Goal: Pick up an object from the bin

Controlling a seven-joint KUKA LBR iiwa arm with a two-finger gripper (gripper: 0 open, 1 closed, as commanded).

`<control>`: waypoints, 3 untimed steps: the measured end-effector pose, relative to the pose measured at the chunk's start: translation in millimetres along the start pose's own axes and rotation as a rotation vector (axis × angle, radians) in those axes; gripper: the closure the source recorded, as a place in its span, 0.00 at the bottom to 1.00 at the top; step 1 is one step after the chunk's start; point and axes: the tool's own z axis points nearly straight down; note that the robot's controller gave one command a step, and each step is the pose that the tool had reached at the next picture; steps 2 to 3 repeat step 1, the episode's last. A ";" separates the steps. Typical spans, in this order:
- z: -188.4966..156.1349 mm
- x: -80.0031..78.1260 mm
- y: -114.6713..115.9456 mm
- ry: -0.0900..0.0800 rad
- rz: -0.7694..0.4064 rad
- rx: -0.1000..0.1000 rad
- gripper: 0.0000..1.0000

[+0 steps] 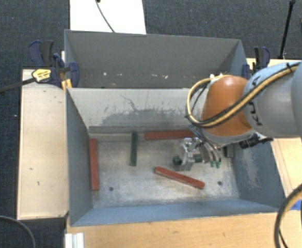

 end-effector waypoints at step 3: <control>-178.9 -11.0 -2.3 -0.011 -0.025 0.001 1.00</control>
Offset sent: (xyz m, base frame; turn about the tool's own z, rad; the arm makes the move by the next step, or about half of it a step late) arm 0.0080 -0.0028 0.1731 -0.0271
